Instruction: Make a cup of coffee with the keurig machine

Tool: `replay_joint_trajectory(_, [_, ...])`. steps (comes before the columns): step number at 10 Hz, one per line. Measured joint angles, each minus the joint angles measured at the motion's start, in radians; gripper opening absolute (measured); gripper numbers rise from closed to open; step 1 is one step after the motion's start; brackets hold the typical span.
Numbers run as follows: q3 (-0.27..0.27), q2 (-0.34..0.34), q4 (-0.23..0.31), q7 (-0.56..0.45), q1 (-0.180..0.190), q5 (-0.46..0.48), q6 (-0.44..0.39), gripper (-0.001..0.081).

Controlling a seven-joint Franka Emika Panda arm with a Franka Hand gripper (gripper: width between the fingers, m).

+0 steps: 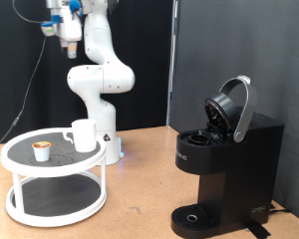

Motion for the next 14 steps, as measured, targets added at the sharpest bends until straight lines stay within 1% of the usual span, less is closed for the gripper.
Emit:
replay_joint_trajectory(2, [-0.036,0.036,0.026,-0.041,-0.001,-0.022,0.009,0.0734])
replay_joint_trajectory(3, [-0.04,0.054,0.039,-0.055,-0.001,-0.03,0.008,0.0734])
replay_joint_trajectory(5, [-0.042,0.054,0.038,-0.056,-0.001,-0.02,0.006,0.0734])
replay_joint_trajectory(7, [-0.066,0.057,0.035,-0.07,-0.001,-0.01,0.006,0.0734])
replay_joint_trajectory(8, [-0.08,0.063,0.022,-0.073,-0.001,-0.012,0.023,0.0734])
replay_joint_trajectory(9, [-0.091,0.071,-0.011,-0.073,-0.001,-0.022,0.074,0.0734])
replay_joint_trajectory(14, [-0.122,0.119,-0.209,-0.071,-0.016,-0.092,0.369,0.0734])
